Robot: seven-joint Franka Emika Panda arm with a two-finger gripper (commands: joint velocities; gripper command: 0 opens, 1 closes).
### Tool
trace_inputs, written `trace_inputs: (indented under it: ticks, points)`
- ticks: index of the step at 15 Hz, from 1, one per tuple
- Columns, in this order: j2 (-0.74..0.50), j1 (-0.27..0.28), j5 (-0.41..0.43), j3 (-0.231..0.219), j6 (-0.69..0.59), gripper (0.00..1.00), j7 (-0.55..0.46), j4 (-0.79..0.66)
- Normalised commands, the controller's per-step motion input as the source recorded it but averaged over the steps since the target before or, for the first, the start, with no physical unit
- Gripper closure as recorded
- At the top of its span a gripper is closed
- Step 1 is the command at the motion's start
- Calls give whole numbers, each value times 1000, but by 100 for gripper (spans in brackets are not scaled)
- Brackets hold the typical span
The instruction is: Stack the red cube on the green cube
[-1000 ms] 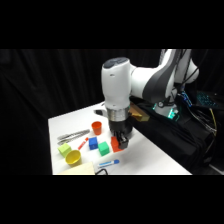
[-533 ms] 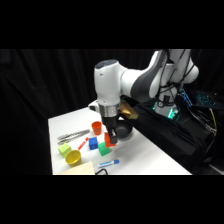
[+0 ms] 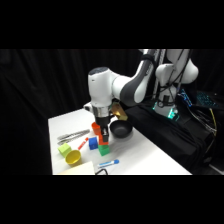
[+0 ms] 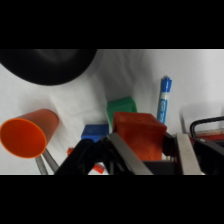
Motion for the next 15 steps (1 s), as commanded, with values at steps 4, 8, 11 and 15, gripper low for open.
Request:
trace_inputs:
  ticks: [4, 8, 11, 15]
  points:
    - [171, -29, 82, 7, 86, 72, -145, 178]
    - [147, -23, 99, 10, 82, 72, -149, 157]
    - [102, -28, 97, -2, 73, 72, -159, 125]
    - [16, -6, 91, -10, 67, 72, -131, 44]
